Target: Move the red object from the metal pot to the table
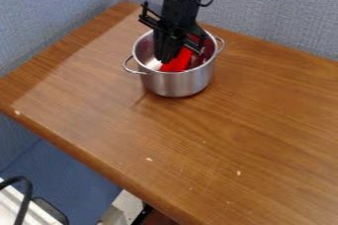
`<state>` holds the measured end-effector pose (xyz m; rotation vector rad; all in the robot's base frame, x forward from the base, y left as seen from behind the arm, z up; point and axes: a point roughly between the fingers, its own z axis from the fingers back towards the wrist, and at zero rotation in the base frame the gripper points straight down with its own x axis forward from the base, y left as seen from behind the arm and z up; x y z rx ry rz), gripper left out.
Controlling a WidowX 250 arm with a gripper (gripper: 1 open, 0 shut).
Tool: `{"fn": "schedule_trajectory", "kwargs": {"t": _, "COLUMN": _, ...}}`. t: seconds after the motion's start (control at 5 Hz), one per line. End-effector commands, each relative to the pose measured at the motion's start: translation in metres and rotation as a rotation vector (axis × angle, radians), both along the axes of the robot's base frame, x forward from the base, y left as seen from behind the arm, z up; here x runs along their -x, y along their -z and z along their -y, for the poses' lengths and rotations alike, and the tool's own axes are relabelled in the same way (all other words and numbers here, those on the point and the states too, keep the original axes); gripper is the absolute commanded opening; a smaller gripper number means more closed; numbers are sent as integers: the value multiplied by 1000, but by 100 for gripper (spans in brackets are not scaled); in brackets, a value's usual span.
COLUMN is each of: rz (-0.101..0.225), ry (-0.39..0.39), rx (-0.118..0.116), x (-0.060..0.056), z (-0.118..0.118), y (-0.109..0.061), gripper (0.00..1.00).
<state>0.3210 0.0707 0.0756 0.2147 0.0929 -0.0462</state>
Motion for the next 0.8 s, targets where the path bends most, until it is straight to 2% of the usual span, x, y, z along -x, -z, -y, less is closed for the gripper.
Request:
{"fn": "schedule_trajectory", "kwargs": {"t": 0.0, "rz": 25, "ry": -6, "rx": -2, "x": 0, "z": -6, "y": -13, "gripper": 0}}
{"fn": "schedule_trajectory", "kwargs": {"t": 0.6, "rz": 49, "ry": -26, "rx": 42, "x": 3, "z": -9, "y": -35, "gripper": 0}}
